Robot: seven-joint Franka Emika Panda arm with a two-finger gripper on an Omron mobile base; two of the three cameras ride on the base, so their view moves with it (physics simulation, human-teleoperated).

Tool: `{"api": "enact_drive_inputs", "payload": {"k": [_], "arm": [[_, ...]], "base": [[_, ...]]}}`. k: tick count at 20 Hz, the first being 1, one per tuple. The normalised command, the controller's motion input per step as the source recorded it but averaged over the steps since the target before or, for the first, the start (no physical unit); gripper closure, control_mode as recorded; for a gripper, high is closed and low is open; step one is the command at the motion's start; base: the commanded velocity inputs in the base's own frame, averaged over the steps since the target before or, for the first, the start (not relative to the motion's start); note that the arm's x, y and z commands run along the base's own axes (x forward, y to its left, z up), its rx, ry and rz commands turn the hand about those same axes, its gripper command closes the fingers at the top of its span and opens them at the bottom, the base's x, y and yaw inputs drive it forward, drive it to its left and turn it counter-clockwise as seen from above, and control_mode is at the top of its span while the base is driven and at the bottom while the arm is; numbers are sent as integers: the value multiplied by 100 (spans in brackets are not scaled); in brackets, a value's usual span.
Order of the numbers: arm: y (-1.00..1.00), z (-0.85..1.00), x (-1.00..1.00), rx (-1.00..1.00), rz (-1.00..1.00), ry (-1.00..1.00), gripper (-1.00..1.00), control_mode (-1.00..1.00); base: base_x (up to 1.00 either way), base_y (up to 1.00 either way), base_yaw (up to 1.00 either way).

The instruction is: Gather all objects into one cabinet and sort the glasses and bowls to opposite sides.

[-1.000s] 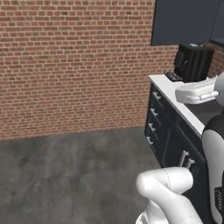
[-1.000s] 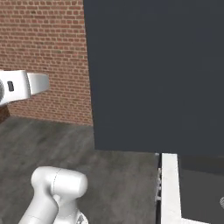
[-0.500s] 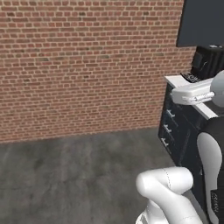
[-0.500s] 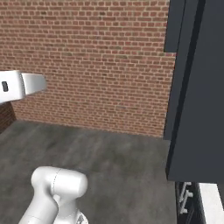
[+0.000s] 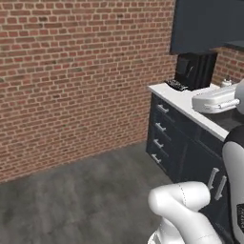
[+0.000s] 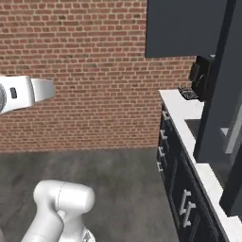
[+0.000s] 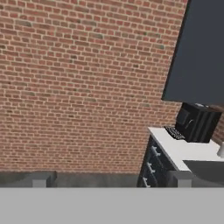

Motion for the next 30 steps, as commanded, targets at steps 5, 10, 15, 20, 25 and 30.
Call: {"api": "enact_drive_inputs", "payload": {"k": [5,10,15,20,25,30], "arm": [[0,0,0,0,0,0,-100,100],[0,0,0,0,0,0,-100,100],[0,0,0,0,0,0,-100,100],[0,0,0,0,0,0,-100,100],[0,0,0,0,0,0,-100,100],[0,0,0,0,0,0,-100,100]], "base": [[8,75,-51],[5,39,-69],[20,13,-83],[44,17,-84],[76,42,-70],[76,52,-50]]}}
